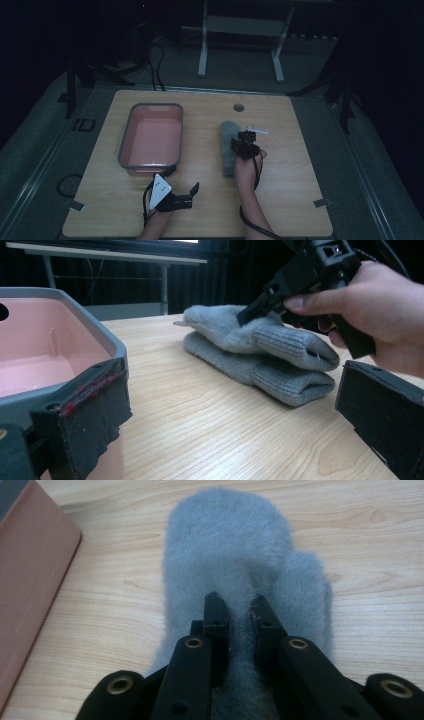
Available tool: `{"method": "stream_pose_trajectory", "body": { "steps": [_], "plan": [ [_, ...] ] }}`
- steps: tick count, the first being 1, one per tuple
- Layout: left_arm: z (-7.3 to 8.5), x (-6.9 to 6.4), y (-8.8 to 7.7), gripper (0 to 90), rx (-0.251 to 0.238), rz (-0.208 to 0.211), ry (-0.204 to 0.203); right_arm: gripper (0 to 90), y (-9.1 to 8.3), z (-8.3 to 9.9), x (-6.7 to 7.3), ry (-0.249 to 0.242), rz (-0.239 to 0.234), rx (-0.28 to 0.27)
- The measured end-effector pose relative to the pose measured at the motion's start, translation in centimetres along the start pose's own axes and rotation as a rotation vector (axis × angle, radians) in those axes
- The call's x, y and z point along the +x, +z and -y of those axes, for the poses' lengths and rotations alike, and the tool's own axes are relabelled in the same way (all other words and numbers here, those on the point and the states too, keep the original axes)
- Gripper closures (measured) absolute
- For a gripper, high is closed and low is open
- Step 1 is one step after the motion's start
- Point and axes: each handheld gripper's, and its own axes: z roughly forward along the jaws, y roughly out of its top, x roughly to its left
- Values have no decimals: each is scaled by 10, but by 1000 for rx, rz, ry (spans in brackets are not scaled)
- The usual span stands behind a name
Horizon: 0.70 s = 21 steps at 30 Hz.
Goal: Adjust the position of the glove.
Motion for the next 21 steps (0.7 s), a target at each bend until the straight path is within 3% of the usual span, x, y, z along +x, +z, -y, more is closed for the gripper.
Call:
{"method": "stream_pose_trajectory", "body": {
  "steps": [4, 12, 21],
  "plan": [
    [0, 0, 0, 13, 0, 0, 1, 748, 7, 8, 2, -15, 3, 1],
    [0, 0, 0, 13, 0, 0, 0, 468, 11, 8, 1, -20, -37, 28],
    [0, 0, 0, 13, 0, 1, 1, 342, -10, -11, -3, -46, -100, 3]
  ]
}}
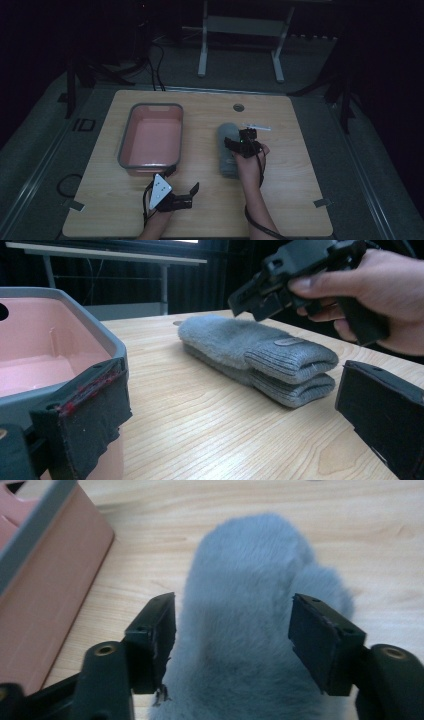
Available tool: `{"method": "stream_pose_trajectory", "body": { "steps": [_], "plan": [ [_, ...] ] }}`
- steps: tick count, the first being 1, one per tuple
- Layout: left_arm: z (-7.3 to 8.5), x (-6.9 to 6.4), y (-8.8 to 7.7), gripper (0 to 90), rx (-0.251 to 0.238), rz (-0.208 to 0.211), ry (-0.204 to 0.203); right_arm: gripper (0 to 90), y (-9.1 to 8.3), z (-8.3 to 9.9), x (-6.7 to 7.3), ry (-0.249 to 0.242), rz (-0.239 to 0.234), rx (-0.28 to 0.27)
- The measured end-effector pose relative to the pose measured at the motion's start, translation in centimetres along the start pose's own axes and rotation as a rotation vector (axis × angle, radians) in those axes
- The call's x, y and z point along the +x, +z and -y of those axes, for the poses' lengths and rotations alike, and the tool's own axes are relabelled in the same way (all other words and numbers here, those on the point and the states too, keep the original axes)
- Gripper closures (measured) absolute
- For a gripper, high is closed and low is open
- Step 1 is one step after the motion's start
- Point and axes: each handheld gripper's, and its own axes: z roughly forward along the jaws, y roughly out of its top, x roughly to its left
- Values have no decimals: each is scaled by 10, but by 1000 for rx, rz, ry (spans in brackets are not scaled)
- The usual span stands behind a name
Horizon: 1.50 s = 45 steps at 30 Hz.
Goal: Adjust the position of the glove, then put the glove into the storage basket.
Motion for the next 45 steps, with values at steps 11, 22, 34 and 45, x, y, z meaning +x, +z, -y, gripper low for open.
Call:
{"method": "stream_pose_trajectory", "body": {
  "steps": [11, 22, 34, 45],
  "plan": [
    [0, -1, 0, 13, 1, -5, 3, 146, -20, -11, -29, -103, -123, 2],
    [0, -1, 1, 13, 6, -6, 10, 149, -32, -7, -50, -178, -274, -53],
    [-4, -6, 12, 13, 120, -16, 38, 169, -46, 5, -79, -254, -222, -23],
    [-26, -13, 53, 15, 294, 140, -7, 152, -44, 29, -91, -305, -244, -20]
  ]
}}
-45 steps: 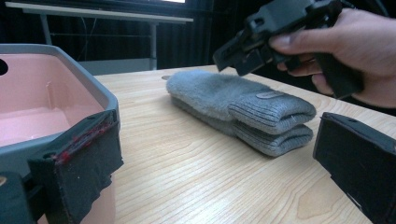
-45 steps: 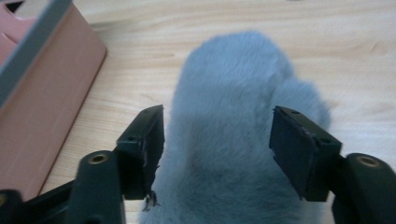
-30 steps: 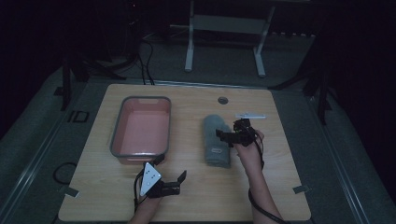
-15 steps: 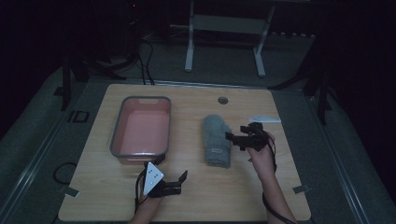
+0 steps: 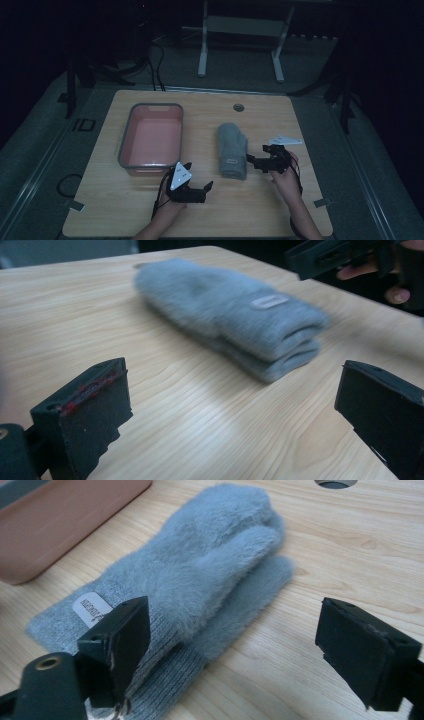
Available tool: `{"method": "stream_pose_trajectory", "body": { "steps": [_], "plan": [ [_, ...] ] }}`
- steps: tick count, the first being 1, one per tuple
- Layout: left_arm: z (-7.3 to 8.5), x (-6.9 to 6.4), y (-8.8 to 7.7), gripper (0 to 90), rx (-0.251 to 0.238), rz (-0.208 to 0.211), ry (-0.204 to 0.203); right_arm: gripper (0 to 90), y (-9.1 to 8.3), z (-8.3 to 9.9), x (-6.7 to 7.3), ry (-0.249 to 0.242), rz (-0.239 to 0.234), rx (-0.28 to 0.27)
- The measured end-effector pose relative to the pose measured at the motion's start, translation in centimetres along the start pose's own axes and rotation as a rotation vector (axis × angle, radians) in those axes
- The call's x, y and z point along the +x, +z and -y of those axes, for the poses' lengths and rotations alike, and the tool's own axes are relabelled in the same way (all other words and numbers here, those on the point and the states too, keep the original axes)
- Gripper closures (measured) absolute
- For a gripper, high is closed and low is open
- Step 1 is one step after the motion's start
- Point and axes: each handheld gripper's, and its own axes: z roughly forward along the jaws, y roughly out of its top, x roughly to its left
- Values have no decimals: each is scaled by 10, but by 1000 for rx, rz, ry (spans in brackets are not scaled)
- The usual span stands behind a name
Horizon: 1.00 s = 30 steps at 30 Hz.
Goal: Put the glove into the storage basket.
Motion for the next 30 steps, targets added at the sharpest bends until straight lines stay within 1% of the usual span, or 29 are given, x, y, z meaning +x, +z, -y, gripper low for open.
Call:
{"method": "stream_pose_trajectory", "body": {
  "steps": [1, 3, 5, 6, 7, 8, 10, 11, 12, 14, 15, 16, 17, 18, 19, 21, 23, 24, 25, 26, 27, 29, 30],
  "plan": [
    [-3, 0, 3, 15, 5, 15, -5, 147, -1, -1, -1, 19, -5, 4],
    [-14, 1, 11, 15, 26, 66, -19, 144, -3, -4, 0, 33, 7, 16],
    [-22, 1, 19, 15, 45, 78, -13, 134, -2, -7, 1, 58, 28, 30],
    [-28, 2, 25, 15, 58, 79, -10, 119, -1, -9, 1, 75, 23, 41],
    [-32, 3, 30, 15, 72, 80, -15, 112, 1, -10, 1, 86, 24, 32],
    [-36, 5, 35, 15, 85, 82, -25, 112, 3, -11, 1, 97, 22, 29],
    [-42, 9, 47, 16, 115, 88, -63, 113, 10, -13, 2, 123, 26, 36],
    [-45, 11, 53, 47, 124, 80, -76, 113, 13, -14, 2, 141, 12, 34],
    [-47, 14, 59, 61, 137, 82, -93, 113, 17, -14, 2, 153, -4, 33],
    [-49, 17, 68, 61, 160, 72, -109, 126, 25, -15, 2, 167, -17, 45],
    [-50, 20, 71, 61, 162, 84, -123, 131, 29, -16, 3, 166, -10, 52],
    [-51, 21, 75, 63, 175, 84, -132, 149, 32, -16, 3, 167, -5, 59],
    [-52, 22, 78, 78, 182, 91, -139, 155, 36, -15, 3, 171, -13, 67],
    [-52, 24, 81, 105, 189, 100, -139, 164, 39, -15, 2, 177, -3, 84],
    [-53, 25, 83, 123, 194, 98, -140, 189, 42, -13, 1, 182, -5, 95],
    [-54, 28, 87, 144, 194, 106, -150, 195, 47, -10, -2, 216, -16, 114],
    [-54, 31, 89, 189, 191, 117, -164, 239, 49, -8, -3, 232, -37, 126],
    [-54, 32, 91, 205, 201, 116, -162, 259, 49, -6, -4, 242, -43, 128],
    [-54, 34, 93, 220, 210, 124, -166, 284, 50, -5, -4, 242, -49, 135],
    [-54, 35, 95, 236, 218, 126, -173, 284, 50, -4, -3, 239, -45, 145],
    [-55, 36, 97, 237, 228, 117, -176, 300, 51, -3, -3, 246, -40, 154],
    [-55, 38, 100, 237, 249, 116, -192, 307, 52, -2, -5, 260, -47, 163],
    [-55, 38, 102, 237, 255, 101, -196, 326, 53, -1, -5, 265, -45, 168]
  ]
}}
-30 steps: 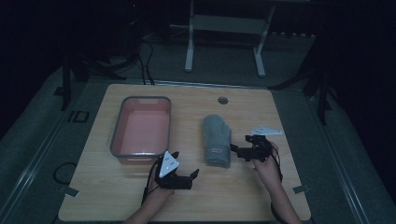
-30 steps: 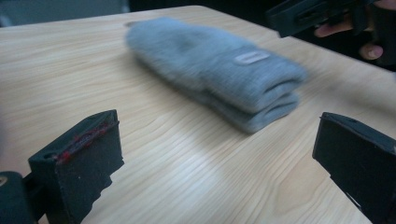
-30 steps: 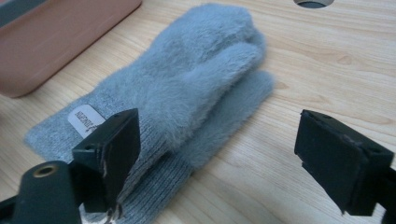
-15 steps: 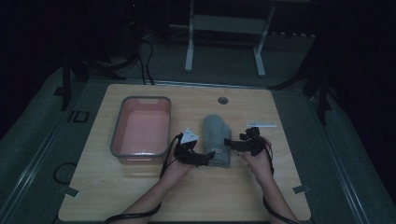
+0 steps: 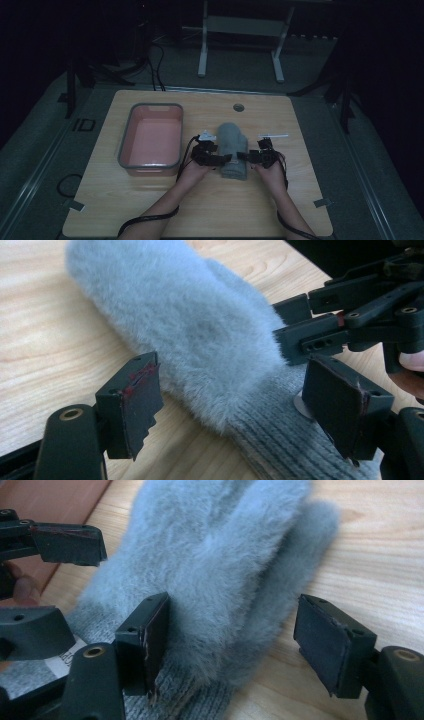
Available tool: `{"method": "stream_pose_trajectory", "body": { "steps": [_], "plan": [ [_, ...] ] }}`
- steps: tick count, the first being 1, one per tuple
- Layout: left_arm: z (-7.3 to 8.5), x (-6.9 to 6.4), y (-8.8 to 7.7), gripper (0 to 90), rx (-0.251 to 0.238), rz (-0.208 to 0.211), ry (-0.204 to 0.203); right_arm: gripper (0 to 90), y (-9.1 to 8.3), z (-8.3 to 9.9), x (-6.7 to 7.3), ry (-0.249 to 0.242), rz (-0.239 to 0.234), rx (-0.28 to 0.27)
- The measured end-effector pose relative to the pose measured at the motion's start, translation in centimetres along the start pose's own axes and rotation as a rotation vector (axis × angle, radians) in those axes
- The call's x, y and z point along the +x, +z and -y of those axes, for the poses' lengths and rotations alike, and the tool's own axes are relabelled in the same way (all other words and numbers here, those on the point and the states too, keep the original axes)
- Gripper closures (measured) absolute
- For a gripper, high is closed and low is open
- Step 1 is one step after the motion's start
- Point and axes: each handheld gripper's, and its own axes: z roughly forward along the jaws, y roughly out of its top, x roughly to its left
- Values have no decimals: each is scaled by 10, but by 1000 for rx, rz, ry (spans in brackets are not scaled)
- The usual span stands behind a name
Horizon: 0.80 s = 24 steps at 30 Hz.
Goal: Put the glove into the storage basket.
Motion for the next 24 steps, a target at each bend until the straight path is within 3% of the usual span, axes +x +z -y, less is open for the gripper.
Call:
{"method": "stream_pose_trajectory", "body": {
  "steps": [2, 8, 10, 14, 18, 20, 24],
  "plan": [
    [0, 1, 3, 237, 13, -5, 12, 360, 2, 1, -1, 5, -17, 4],
    [3, 10, 12, 208, 42, 24, -46, 500, 5, 4, -3, -3, -68, 10],
    [2, 10, 15, 200, 57, 43, -57, 590, 4, 4, -3, -12, -83, 19],
    [-1, 9, 20, 210, 91, 76, -53, 699, 3, 4, 0, -51, -69, 33],
    [-3, 7, 25, 359, 104, 141, -39, 735, 3, 6, -1, -46, -73, 32],
    [-4, 6, 25, 434, 106, 151, -32, 745, 3, 6, -1, -43, -72, 28],
    [-4, 1, 25, 652, 91, 159, 27, 769, 2, 8, 0, -44, -65, 13]
  ]
}}
